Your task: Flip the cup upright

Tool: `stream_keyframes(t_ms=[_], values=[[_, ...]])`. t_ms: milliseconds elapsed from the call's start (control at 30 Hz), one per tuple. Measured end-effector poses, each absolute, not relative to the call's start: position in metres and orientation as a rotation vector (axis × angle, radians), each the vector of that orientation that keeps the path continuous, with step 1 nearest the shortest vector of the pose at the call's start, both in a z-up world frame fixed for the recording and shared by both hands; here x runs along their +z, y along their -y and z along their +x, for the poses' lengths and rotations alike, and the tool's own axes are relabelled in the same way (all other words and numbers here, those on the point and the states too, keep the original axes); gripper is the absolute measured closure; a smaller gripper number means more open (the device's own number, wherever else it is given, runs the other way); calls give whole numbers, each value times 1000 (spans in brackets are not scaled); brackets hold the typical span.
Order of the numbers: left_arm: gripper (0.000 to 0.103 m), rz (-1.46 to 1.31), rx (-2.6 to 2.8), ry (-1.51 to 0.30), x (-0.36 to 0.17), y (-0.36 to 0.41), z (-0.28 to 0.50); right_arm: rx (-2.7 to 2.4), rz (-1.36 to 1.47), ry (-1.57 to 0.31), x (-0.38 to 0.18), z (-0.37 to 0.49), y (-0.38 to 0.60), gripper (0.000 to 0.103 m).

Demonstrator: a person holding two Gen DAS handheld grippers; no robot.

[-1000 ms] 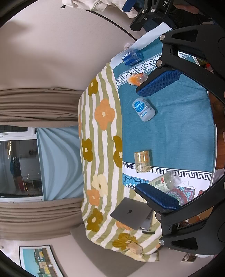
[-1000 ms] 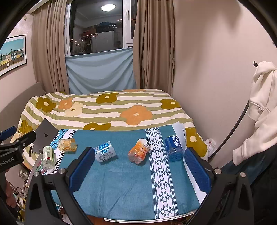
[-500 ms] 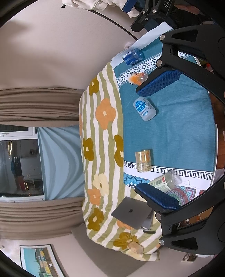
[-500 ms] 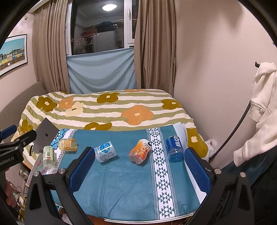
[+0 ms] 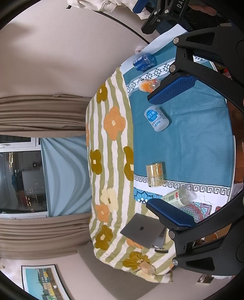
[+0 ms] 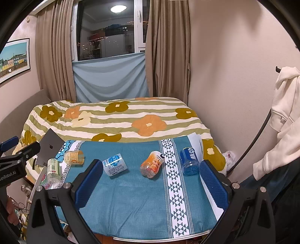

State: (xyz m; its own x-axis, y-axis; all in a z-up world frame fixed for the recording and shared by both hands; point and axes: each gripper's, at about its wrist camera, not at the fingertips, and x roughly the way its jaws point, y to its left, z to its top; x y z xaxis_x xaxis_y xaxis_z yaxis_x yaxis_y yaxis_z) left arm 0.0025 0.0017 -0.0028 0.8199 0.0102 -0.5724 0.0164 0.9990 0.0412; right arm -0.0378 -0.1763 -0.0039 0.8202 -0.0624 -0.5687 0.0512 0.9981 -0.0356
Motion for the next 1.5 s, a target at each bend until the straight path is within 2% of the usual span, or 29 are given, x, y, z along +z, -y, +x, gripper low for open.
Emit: stream_keyframes(t_ms=[1500], values=[[0, 40, -11, -620, 0, -5, 5, -44, 3, -588, -2, -40, 182, 0]])
